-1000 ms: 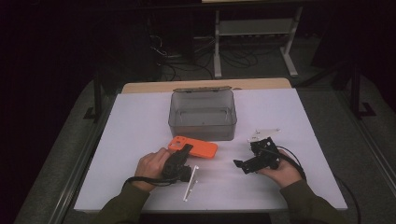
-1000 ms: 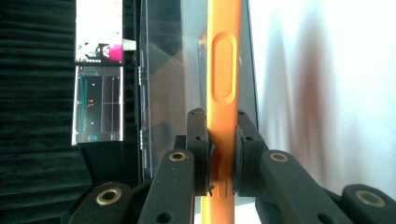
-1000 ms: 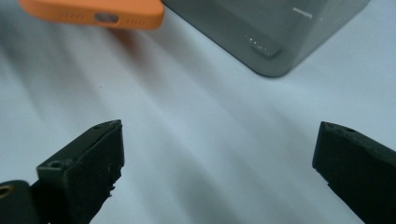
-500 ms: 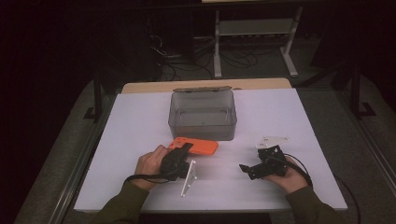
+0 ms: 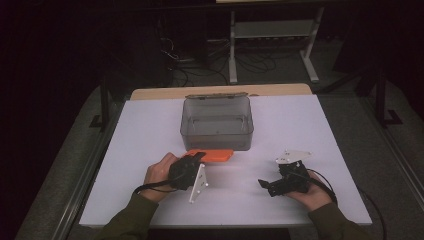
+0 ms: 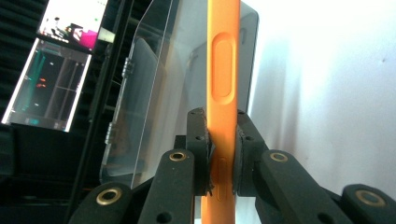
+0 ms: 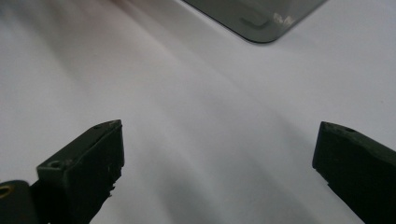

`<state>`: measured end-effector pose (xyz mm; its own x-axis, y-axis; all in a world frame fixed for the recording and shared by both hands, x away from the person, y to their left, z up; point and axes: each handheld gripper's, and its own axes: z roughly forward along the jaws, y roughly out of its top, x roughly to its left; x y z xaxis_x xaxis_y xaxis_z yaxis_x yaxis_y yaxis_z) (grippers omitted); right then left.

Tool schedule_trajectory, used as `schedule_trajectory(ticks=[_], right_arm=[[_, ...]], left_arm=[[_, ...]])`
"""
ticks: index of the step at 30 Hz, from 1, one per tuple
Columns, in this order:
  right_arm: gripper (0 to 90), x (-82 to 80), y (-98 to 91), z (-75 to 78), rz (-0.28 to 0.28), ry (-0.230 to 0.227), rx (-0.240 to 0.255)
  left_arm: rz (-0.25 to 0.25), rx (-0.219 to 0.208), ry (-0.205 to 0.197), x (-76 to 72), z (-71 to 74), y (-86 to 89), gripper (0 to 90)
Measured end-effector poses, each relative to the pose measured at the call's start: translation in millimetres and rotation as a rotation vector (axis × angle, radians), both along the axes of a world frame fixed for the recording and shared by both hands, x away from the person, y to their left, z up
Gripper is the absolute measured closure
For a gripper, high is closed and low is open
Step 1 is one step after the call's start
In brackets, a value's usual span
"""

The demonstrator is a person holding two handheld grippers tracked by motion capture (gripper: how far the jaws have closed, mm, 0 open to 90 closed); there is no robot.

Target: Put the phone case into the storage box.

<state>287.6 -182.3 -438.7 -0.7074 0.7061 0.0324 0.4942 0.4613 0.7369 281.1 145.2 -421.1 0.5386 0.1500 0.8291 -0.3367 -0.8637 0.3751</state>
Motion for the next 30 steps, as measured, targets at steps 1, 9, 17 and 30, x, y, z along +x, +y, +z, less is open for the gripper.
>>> schedule_trajectory(ticks=[1,9,17,30], right_arm=[[1.7,-0.2,0.1,0.2,-0.003,0.0,0.001],[1.7,0.0,-0.6,0.9,-0.001,-0.005,0.003],[1.7,-0.5,-0.1,1.3,0.002,-0.011,0.002],[1.7,-1.2,0.7,2.1,0.007,-0.017,0.003]], left_arm=[[0.001,-0.013,0.012,0.5,0.0,0.3,79.7],[0.003,-0.072,0.08,5.0,3.6,3.3,79.8],[0.012,-0.15,0.149,10.1,8.5,8.6,79.8],[0.028,-0.249,0.247,18.0,14.0,16.7,79.8]])
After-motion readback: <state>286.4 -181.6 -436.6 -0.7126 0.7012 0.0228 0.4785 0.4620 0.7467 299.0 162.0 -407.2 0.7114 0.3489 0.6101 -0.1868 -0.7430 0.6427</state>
